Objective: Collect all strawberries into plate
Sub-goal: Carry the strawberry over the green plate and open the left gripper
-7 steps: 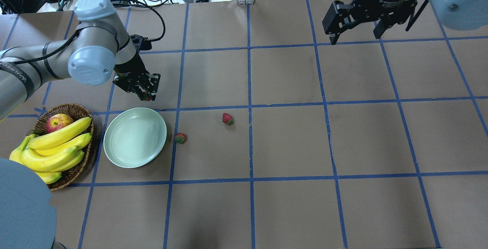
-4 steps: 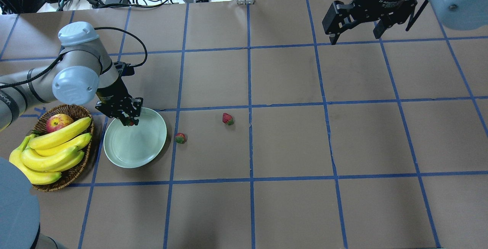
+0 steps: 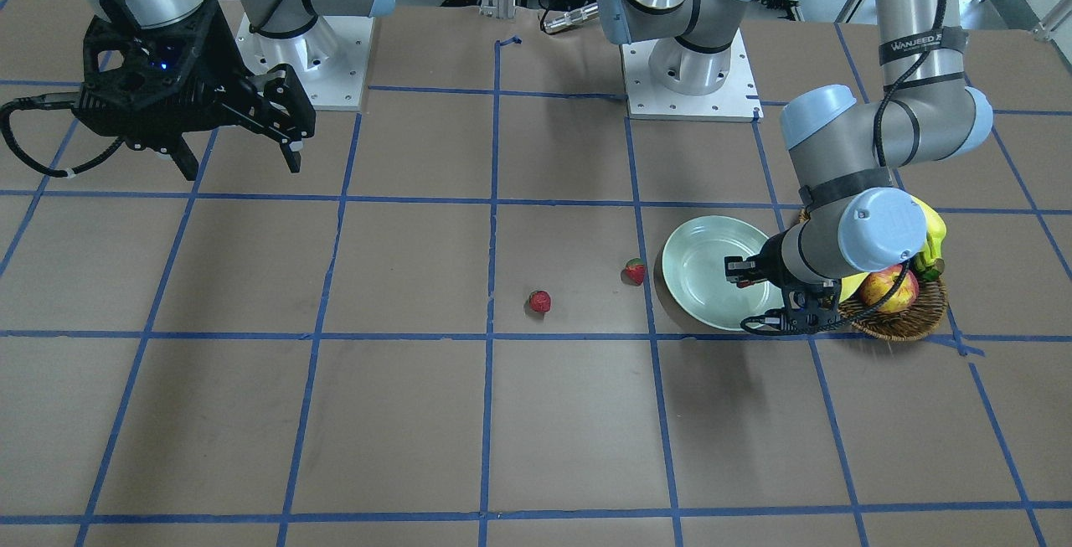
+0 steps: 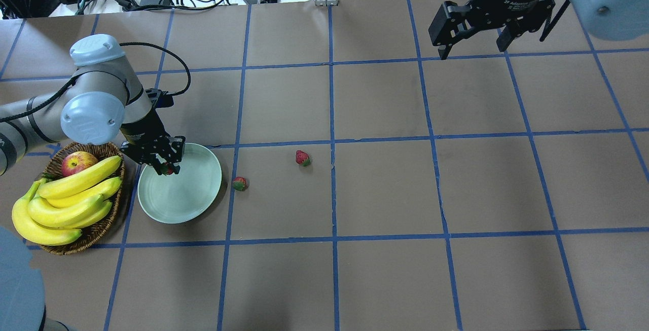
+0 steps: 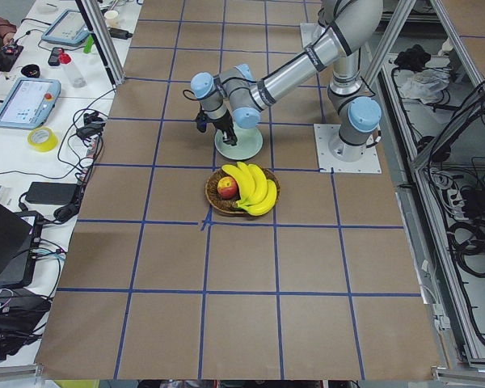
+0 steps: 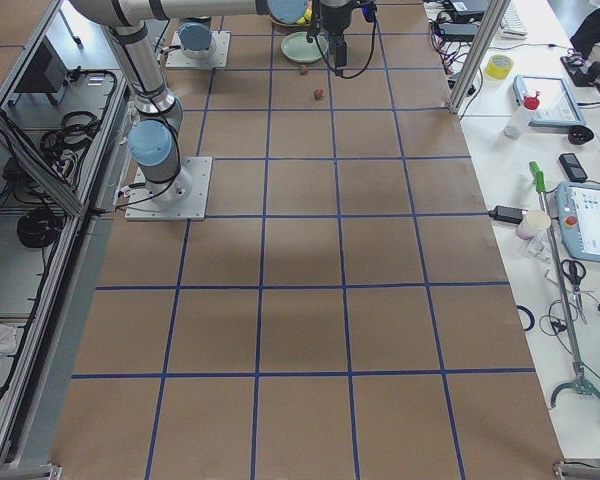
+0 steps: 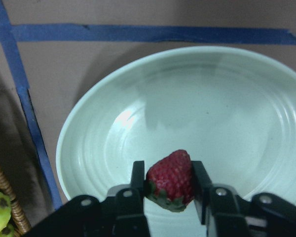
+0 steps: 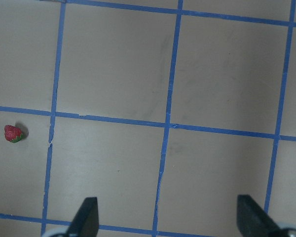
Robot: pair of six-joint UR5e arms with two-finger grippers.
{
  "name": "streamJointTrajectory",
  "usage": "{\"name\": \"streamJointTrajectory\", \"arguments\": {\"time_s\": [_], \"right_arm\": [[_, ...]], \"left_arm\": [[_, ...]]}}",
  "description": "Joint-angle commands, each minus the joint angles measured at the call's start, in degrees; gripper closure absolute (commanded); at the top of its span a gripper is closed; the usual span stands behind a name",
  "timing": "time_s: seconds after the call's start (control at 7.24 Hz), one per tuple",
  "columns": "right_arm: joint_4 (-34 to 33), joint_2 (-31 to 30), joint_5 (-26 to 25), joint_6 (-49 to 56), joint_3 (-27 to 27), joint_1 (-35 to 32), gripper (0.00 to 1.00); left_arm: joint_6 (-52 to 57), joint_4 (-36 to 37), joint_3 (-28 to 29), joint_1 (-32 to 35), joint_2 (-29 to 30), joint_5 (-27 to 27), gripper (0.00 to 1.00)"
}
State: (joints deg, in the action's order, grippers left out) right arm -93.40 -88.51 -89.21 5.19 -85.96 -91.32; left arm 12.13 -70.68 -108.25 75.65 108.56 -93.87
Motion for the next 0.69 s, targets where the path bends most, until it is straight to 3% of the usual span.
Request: {"name": "streamJointTrajectory", "arguments": {"time_s": [0.0, 0.28, 0.55], "right_arm": [[-0.03, 0.00, 0.00, 0.00, 0.00, 0.00, 0.00], [-0.03, 0.00, 0.00, 0.00, 0.00, 0.00, 0.00], [-0.03, 0.00, 0.00, 0.00, 0.00, 0.00, 0.00]], "left_arm": [[-0.26, -0.24, 1.19, 0.55, -0.80, 0.27, 0.00], [-1.40, -0.95, 2.34, 1.77, -1.59, 1.23, 0.00], [-15.64, -0.34, 5.22, 10.17, -1.69, 6.05, 0.00]]}}
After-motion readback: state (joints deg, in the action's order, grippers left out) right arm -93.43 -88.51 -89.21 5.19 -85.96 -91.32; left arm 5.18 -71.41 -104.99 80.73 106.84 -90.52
